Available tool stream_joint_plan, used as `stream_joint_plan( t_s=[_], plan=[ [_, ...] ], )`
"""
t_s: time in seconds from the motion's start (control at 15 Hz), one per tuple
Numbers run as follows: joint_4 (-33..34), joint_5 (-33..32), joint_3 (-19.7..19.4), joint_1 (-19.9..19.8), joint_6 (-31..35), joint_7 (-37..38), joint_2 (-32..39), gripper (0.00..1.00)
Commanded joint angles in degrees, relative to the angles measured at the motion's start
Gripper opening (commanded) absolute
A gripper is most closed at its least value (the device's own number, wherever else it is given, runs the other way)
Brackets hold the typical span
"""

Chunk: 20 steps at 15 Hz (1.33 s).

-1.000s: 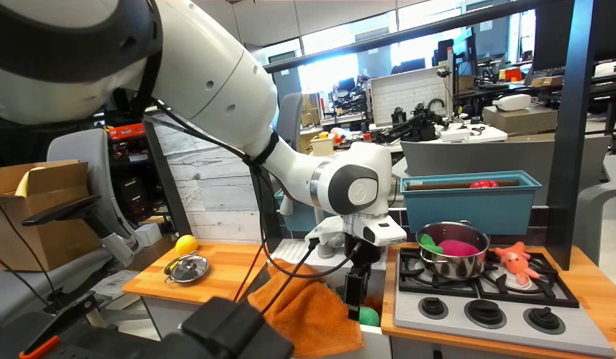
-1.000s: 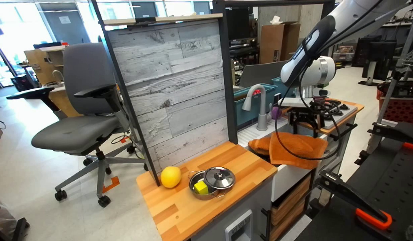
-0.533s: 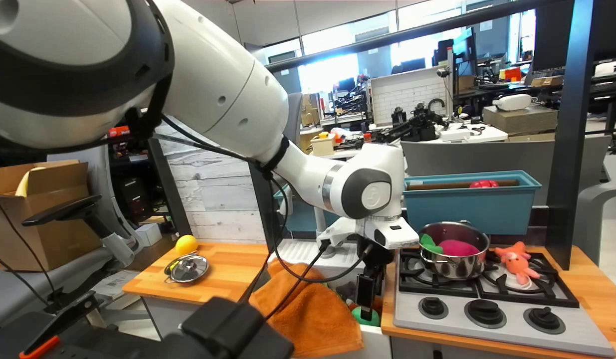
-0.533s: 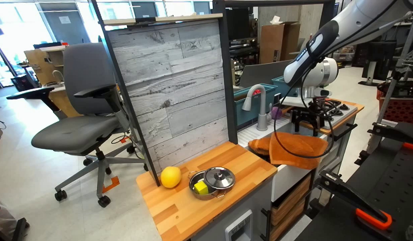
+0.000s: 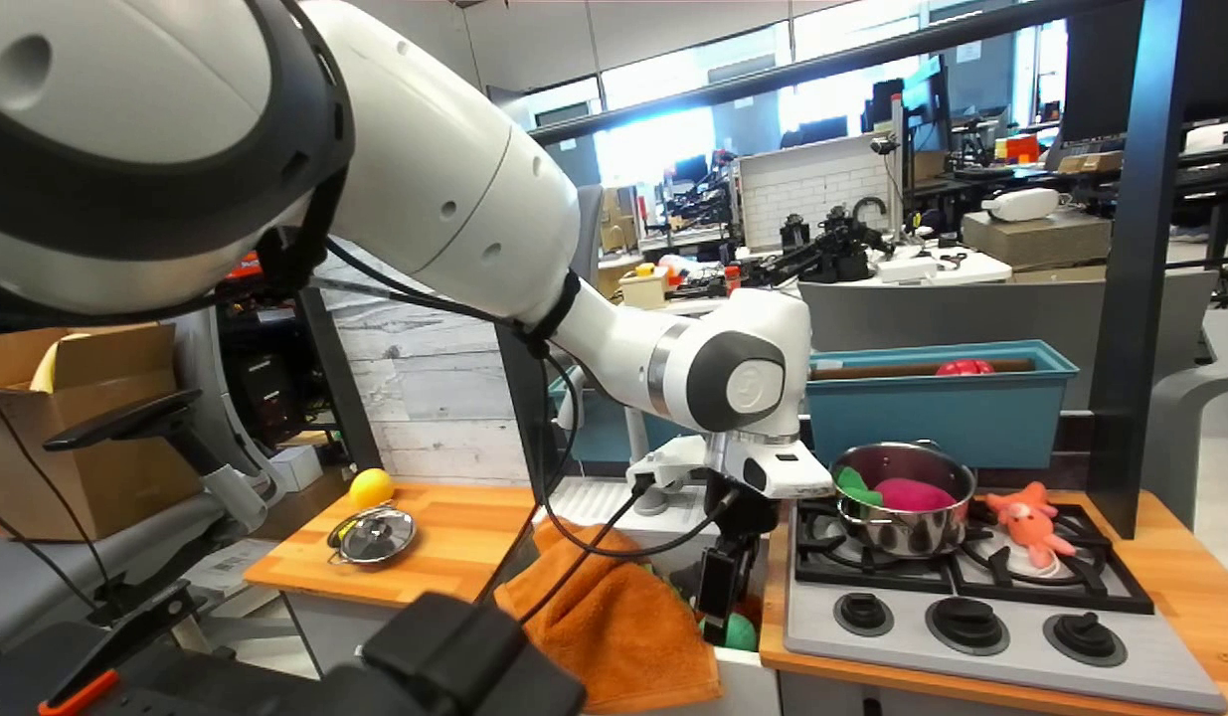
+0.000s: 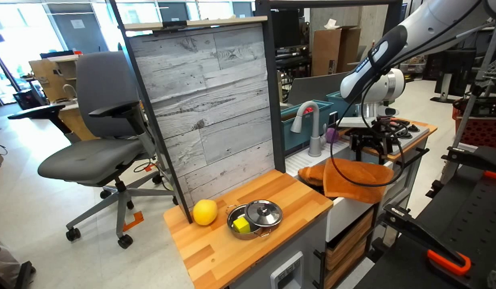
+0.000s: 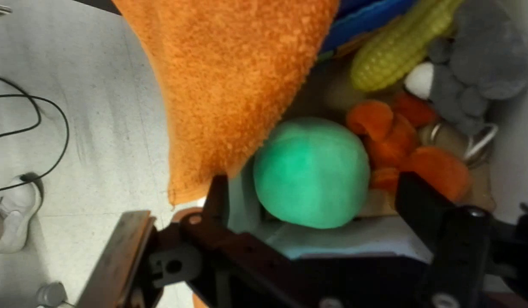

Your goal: Remove the green plush toy from the sink and put it in the silver pot

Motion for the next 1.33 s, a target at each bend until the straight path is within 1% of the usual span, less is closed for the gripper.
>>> stream_joint_plan(
  t_s=[0.0,0.2,0.27,0.33,0.4,0.47,0.53,0.6,0.8,0.87,0.93,1.27],
  plan=[
    [4.6,-1.9,1.2,-0.8,-7.0,-0.3,2.4,1.0],
    [6.1,-2.2,1.1,-0.7,-7.4,0.0,3.5,1.0],
    [6.3,-2.3,0.9,-0.6,-6.1,0.2,3.8,1.0],
    [2.4,-2.7,1.3,-0.3,-3.4,0.1,1.3,1.0],
    [2.1,-3.0,1.1,-0.2,-2.4,0.1,1.1,1.0],
    [2.3,-3.2,1.0,-0.2,-0.8,0.4,1.3,1.0],
    [4.9,-3.4,0.6,-0.3,-1.0,0.5,2.6,1.0],
    [4.6,-2.6,-0.5,0.4,0.9,0.3,2.5,1.0],
    [3.9,-2.7,-1.4,0.8,6.4,0.5,2.1,1.0],
    [3.9,-2.7,-1.4,0.9,6.8,0.4,2.3,1.0],
    [4.8,-4.1,-0.4,0.3,7.1,0.9,2.8,1.0],
    [2.2,-4.9,1.1,0.4,6.4,-0.5,1.6,1.0]
  ],
)
